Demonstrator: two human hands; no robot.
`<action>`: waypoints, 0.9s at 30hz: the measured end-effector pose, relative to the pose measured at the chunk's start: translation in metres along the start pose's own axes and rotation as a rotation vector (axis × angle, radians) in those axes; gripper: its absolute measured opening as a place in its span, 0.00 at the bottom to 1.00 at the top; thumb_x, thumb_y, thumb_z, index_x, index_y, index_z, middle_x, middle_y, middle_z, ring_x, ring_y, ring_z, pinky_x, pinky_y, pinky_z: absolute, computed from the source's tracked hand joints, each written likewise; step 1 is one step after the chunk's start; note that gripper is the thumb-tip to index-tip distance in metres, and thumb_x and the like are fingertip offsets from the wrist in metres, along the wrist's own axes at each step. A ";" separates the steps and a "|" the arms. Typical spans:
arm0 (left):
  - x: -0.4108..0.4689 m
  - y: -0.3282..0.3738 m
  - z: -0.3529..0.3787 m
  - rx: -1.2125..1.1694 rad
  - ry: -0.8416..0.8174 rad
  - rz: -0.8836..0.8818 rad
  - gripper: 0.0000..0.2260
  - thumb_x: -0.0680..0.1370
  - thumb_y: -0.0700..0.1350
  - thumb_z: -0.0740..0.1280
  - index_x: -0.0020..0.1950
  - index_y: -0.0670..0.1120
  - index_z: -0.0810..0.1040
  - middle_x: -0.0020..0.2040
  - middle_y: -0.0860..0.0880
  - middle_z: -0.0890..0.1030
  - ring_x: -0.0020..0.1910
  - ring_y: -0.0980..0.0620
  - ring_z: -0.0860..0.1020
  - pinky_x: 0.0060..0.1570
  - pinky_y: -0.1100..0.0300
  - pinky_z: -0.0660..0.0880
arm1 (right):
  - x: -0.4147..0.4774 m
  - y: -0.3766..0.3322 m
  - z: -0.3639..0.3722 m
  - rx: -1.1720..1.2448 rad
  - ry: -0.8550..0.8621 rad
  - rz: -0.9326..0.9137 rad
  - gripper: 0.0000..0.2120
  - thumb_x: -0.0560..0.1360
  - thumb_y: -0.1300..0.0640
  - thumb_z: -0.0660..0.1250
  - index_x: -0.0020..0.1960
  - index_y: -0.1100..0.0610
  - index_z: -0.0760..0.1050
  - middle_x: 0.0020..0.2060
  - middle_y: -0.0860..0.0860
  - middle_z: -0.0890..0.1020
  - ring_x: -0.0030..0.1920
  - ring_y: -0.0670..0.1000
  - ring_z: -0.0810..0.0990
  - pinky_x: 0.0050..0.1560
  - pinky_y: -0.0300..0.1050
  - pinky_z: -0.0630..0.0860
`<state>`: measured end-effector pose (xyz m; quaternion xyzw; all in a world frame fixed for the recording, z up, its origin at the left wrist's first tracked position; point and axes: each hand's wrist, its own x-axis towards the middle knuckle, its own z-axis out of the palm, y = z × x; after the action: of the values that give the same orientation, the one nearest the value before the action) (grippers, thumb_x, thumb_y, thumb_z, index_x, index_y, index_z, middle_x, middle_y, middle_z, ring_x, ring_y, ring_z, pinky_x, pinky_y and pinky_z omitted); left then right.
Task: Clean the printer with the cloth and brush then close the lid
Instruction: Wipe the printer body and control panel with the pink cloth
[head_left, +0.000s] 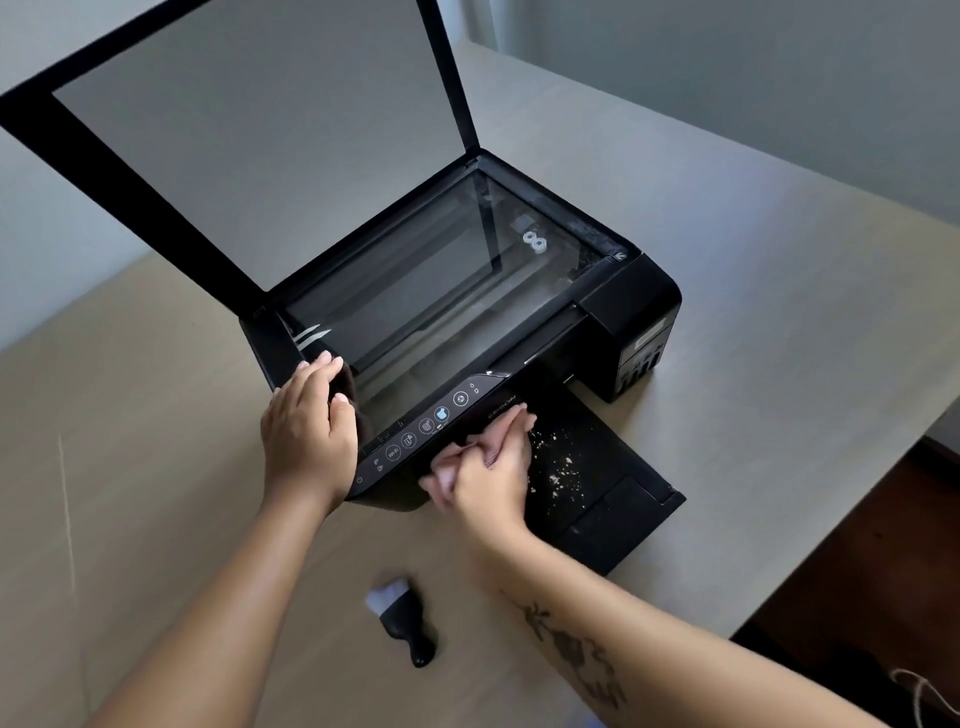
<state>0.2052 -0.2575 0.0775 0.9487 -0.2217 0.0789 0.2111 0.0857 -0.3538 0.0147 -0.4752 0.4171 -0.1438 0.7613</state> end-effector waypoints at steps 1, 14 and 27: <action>0.000 0.000 0.000 0.002 0.000 0.002 0.22 0.75 0.46 0.53 0.67 0.44 0.73 0.71 0.46 0.71 0.73 0.46 0.64 0.72 0.49 0.58 | -0.012 -0.009 -0.001 -0.013 -0.008 0.018 0.19 0.76 0.52 0.56 0.65 0.41 0.63 0.41 0.51 0.80 0.39 0.53 0.82 0.39 0.50 0.80; 0.001 -0.001 0.001 0.000 0.018 0.019 0.22 0.75 0.45 0.53 0.67 0.44 0.73 0.70 0.46 0.72 0.72 0.45 0.65 0.72 0.51 0.58 | 0.032 -0.049 -0.022 0.086 0.271 -0.190 0.31 0.73 0.58 0.56 0.73 0.35 0.60 0.72 0.42 0.63 0.63 0.52 0.76 0.53 0.57 0.80; 0.001 -0.001 0.001 0.004 0.028 0.019 0.22 0.75 0.44 0.54 0.67 0.43 0.74 0.69 0.45 0.73 0.71 0.45 0.66 0.71 0.53 0.58 | 0.039 -0.064 -0.025 0.107 0.286 -0.303 0.32 0.75 0.59 0.57 0.76 0.40 0.57 0.72 0.42 0.58 0.55 0.44 0.79 0.53 0.53 0.80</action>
<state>0.2066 -0.2579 0.0762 0.9457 -0.2275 0.0946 0.2118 0.1013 -0.4255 0.0446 -0.4660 0.4366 -0.3444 0.6882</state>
